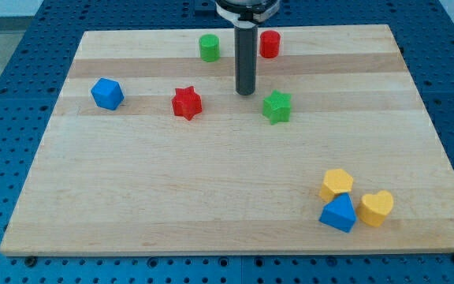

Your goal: Move the green star to the yellow heart

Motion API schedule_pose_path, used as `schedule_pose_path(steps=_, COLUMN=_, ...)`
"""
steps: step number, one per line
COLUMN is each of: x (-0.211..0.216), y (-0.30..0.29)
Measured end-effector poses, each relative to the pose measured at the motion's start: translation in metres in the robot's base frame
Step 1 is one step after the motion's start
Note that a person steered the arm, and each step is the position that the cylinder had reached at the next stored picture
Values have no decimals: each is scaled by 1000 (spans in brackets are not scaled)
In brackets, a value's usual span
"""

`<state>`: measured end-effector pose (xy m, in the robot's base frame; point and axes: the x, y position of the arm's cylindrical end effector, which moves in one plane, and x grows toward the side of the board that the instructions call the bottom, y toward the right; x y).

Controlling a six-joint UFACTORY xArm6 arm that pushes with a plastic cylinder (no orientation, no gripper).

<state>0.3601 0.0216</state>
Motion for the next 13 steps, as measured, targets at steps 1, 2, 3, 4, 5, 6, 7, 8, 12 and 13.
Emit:
schedule_pose_path(steps=1, x=3, y=28)
schedule_pose_path(steps=2, x=3, y=28)
schedule_pose_path(steps=3, x=14, y=28)
schedule_pose_path(steps=4, x=24, y=35)
schedule_pose_path(steps=5, x=35, y=59)
schedule_pose_path(steps=6, x=48, y=79)
schedule_pose_path(steps=7, x=64, y=88)
schedule_pose_path(steps=8, x=66, y=81)
schedule_pose_path(steps=12, x=66, y=0)
schedule_pose_path(steps=13, x=68, y=5)
